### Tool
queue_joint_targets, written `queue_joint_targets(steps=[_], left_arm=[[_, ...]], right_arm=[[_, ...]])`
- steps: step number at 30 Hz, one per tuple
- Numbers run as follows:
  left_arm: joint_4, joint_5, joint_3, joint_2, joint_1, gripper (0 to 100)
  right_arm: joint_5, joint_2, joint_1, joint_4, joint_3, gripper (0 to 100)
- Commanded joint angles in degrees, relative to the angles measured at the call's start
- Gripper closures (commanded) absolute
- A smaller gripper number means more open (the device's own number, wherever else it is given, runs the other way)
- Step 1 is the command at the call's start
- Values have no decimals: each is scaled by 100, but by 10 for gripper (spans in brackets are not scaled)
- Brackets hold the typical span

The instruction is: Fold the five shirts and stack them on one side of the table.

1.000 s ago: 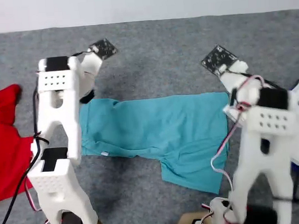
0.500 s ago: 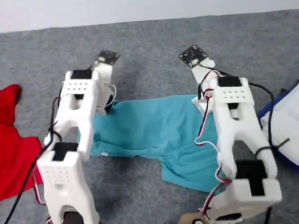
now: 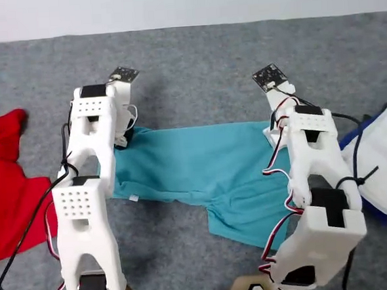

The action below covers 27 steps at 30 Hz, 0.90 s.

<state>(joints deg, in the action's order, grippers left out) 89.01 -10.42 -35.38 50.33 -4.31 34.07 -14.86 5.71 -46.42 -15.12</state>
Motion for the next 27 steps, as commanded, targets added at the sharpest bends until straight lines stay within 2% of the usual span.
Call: queue_joint_targets(steps=[1, 8, 13, 18, 27], left_arm=[[387, 18, -743, -9, -114, 997], [1073, 26, -2053, 26, -9, 997], [738, 53, -2026, 79, 70, 997], [211, 53, -1842, 686, 62, 997], [475, -97, -2651, 1187, -360, 997]], right_arm=[[114, 84, 136, 13, 466, 989], [114, 268, -84, -716, 1275, 989], [123, 207, -321, -629, 1327, 989], [132, -286, -321, -435, 1354, 989], [396, -813, 154, -330, 1714, 989]])
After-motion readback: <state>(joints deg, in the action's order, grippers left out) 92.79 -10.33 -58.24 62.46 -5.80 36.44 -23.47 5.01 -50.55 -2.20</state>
